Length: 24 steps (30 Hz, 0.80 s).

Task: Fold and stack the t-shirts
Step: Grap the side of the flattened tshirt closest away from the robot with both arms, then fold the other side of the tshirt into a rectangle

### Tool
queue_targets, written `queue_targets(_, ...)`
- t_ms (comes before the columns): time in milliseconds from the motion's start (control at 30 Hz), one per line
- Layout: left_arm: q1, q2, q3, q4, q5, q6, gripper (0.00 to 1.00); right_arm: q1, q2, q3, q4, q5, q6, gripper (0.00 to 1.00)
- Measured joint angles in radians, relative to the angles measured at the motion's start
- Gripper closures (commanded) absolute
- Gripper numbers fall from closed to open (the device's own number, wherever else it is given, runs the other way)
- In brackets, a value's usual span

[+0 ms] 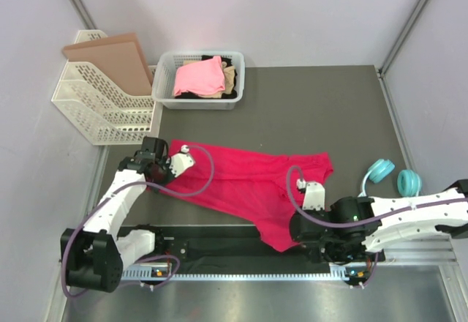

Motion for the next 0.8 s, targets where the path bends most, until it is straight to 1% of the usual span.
queue_targets(67, 0.000, 0.023, 0.020, 0.002, 0.008, 0.002, 1.00, -0.042, -0.029, 0.000, -0.008, 0.016, -0.005, 1.00)
queue_targets(133, 0.000, 0.054, 0.045, 0.005, 0.012, 0.002, 1.00, -0.111, -0.058, 0.000, -0.012, 0.032, -0.028, 1.00)
queue_targets(267, 0.000, 0.139, 0.114, 0.021, 0.018, 0.001, 0.99, -0.238, -0.078, 0.005, -0.010, 0.039, -0.113, 1.00)
queue_targets(500, 0.000, 0.271, 0.194, 0.063, 0.018, 0.001, 0.99, -0.425, -0.015, 0.071, 0.028, 0.051, -0.311, 1.00)
queue_targets(633, 0.000, 0.311, 0.235, 0.063, 0.018, -0.001, 0.99, -0.525, 0.010, 0.098, 0.065, 0.048, -0.425, 1.00)
queue_targets(800, -0.002, 0.346, 0.288, 0.071, 0.018, -0.007, 0.99, -0.613, 0.032, 0.116, 0.105, 0.042, -0.530, 1.00)
